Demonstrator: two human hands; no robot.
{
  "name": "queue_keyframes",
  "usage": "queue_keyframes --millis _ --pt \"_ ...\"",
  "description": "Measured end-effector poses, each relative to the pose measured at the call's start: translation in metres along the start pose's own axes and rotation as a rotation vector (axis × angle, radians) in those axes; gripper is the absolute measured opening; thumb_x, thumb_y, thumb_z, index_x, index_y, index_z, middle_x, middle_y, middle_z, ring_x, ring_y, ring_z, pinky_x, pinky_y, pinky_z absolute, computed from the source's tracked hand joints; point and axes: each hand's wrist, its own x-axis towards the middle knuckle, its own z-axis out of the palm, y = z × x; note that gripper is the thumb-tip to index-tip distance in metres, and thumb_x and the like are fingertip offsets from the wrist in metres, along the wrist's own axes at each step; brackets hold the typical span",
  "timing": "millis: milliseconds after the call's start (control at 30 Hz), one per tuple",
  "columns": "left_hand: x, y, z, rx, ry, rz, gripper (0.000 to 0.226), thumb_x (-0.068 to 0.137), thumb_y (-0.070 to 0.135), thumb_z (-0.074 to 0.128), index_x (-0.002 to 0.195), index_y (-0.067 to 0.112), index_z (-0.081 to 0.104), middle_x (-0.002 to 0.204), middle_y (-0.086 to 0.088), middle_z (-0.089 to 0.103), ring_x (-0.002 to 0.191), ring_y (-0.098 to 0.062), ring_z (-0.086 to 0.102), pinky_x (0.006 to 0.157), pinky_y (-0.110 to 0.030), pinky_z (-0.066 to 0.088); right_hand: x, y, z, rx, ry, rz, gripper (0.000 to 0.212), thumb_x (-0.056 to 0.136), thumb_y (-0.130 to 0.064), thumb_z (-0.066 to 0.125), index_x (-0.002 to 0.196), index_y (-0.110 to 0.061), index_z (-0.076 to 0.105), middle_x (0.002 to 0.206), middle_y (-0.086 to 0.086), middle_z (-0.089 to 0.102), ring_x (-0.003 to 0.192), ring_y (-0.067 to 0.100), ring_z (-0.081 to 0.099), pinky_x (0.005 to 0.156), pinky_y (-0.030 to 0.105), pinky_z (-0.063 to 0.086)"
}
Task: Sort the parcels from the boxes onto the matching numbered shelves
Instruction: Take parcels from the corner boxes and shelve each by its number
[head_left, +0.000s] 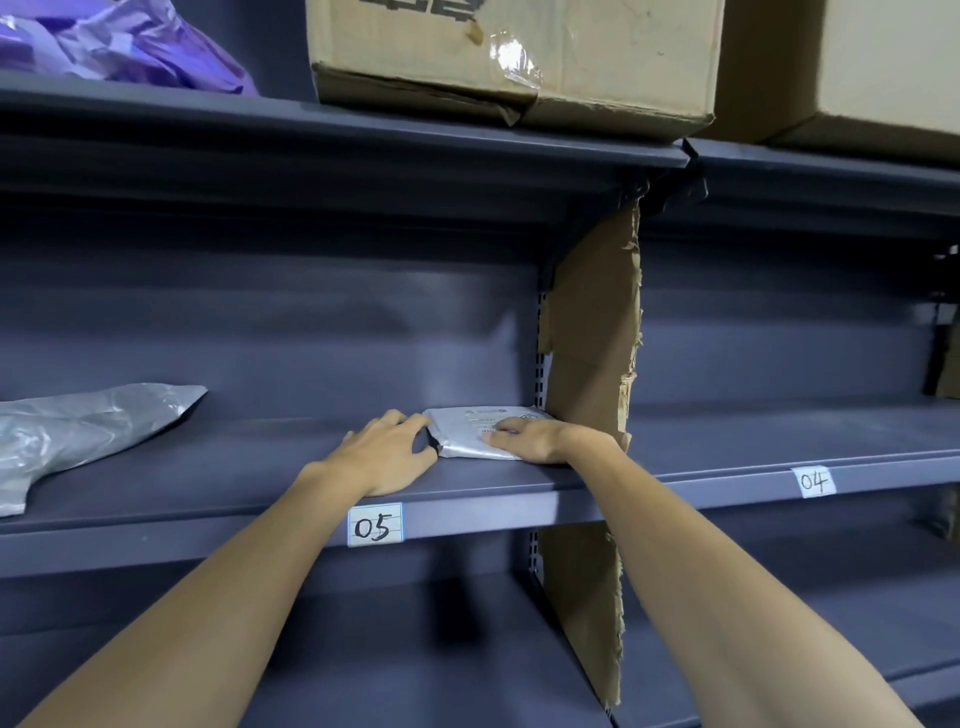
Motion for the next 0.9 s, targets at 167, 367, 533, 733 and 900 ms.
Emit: queue_keyframes --millis 167,367,533,733,900 --pt "-0.008 0.004 -0.001 0.096 0.129 0.065 0.049 0.103 0.043 0.035 0.149 0.025 0.036 0.148 -0.003 0.042 0.133 -0.025 0.043 0.108 -0.041 0.034 0.003 0.004 0.006 0.007 0.192 0.004 0.079 0.093 -0.072 0.042 0.148 -0.015 0.044 0.152 0.008 0.045 0.137 0.029 0.044 0.114 0.039 0.035" --pt "-0.011 0.006 0.001 0.19 0.283 0.107 0.045 0.102 0.041 0.036 0.14 0.019 0.048 0.132 -0.002 0.056 0.117 -0.024 0.055 0.098 -0.039 0.039 -0.019 0.0 0.013 -0.057 0.421 -0.085 0.059 0.104 -0.054 0.034 0.139 -0.01 0.052 0.134 0.019 0.054 0.124 0.036 0.049 0.103 0.043 0.041" --pt "-0.017 0.013 0.002 0.206 0.398 0.21 0.044 0.104 0.046 0.035 0.133 0.019 0.056 0.126 0.001 0.061 0.111 -0.021 0.06 0.096 -0.038 0.041 -0.057 0.012 0.032 -0.01 0.564 -0.229 0.052 0.106 -0.049 0.035 0.127 -0.01 0.063 0.125 0.014 0.064 0.119 0.034 0.052 0.102 0.042 0.041" --pt "-0.035 0.035 0.007 0.009 0.218 0.214 0.056 0.103 0.058 0.023 0.138 0.025 0.051 0.139 0.001 0.053 0.126 -0.022 0.05 0.101 -0.041 0.04 -0.113 0.051 0.057 -0.126 0.658 -0.322 0.065 0.101 -0.061 0.025 0.126 -0.014 0.063 0.127 0.005 0.064 0.118 0.028 0.054 0.102 0.04 0.042" --pt "-0.057 0.113 0.035 0.182 0.407 0.46 0.072 0.092 0.058 0.018 0.135 0.016 0.058 0.136 -0.007 0.059 0.128 -0.028 0.053 0.11 -0.047 0.035 -0.155 0.106 0.061 -0.245 0.749 -0.29 0.058 0.102 -0.055 0.034 0.135 -0.013 0.057 0.135 0.007 0.058 0.128 0.028 0.05 0.109 0.041 0.039"
